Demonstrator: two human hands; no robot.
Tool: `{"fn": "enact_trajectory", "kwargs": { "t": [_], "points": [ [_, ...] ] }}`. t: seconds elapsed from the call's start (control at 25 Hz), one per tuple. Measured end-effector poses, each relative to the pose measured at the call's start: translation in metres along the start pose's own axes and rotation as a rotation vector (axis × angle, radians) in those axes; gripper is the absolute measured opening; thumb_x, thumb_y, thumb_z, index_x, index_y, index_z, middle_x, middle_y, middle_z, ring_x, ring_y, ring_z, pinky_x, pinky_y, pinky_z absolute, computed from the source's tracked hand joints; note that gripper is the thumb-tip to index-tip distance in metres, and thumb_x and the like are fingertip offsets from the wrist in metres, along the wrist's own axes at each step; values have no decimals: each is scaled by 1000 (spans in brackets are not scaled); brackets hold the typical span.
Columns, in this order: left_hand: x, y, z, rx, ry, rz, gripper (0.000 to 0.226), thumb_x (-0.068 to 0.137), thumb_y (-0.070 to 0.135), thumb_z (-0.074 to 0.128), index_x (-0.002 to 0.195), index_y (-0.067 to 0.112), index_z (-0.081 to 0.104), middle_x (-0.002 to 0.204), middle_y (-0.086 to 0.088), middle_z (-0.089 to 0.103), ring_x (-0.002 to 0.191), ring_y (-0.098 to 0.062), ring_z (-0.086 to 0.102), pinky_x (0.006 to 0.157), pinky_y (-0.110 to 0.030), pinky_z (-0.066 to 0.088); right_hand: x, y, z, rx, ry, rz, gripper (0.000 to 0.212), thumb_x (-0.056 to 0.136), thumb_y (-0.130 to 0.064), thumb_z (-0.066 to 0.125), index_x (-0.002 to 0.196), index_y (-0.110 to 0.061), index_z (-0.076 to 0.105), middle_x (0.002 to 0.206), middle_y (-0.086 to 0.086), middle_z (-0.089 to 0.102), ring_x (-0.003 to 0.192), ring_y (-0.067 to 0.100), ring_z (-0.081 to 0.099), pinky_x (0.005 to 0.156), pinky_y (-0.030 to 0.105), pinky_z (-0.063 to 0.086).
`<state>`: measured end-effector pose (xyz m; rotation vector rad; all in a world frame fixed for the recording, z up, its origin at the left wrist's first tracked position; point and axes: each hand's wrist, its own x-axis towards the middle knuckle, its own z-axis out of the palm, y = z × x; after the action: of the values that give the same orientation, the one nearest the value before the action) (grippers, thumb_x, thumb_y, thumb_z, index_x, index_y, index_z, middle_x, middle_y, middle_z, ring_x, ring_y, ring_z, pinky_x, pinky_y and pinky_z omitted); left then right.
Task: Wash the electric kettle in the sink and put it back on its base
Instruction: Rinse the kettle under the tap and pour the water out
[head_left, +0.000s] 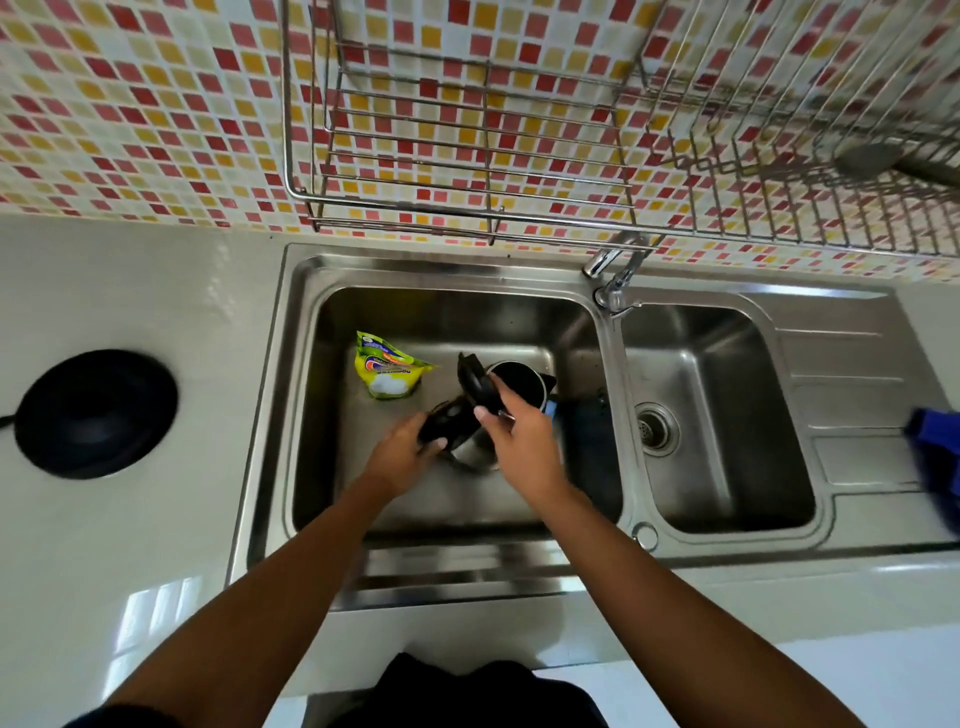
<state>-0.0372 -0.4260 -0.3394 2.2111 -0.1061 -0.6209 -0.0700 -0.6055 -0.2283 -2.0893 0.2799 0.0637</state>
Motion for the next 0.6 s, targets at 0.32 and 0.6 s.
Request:
{"fn": "enact_trajectory", "kwargs": {
  "t": [0.32, 0.6],
  "points": [
    [-36, 71, -78, 34, -16, 293, 19, 94, 45, 63, 100, 27, 56, 85, 10, 62, 82, -12, 61, 74, -27, 46, 16, -19, -50, 579, 62, 114, 22, 95, -9, 60, 104, -27, 70, 101, 10, 73, 95, 21, 71, 90, 40, 57],
    [-43, 122, -112, 328, 52, 407, 37, 91, 57, 58, 89, 21, 66, 72, 2, 65, 69, -17, 61, 67, -36, 50, 7, -23, -63, 675, -18, 218, 19, 95, -12, 62, 109, -23, 67, 103, 9, 72, 96, 21, 68, 87, 39, 57]
  ]
}}
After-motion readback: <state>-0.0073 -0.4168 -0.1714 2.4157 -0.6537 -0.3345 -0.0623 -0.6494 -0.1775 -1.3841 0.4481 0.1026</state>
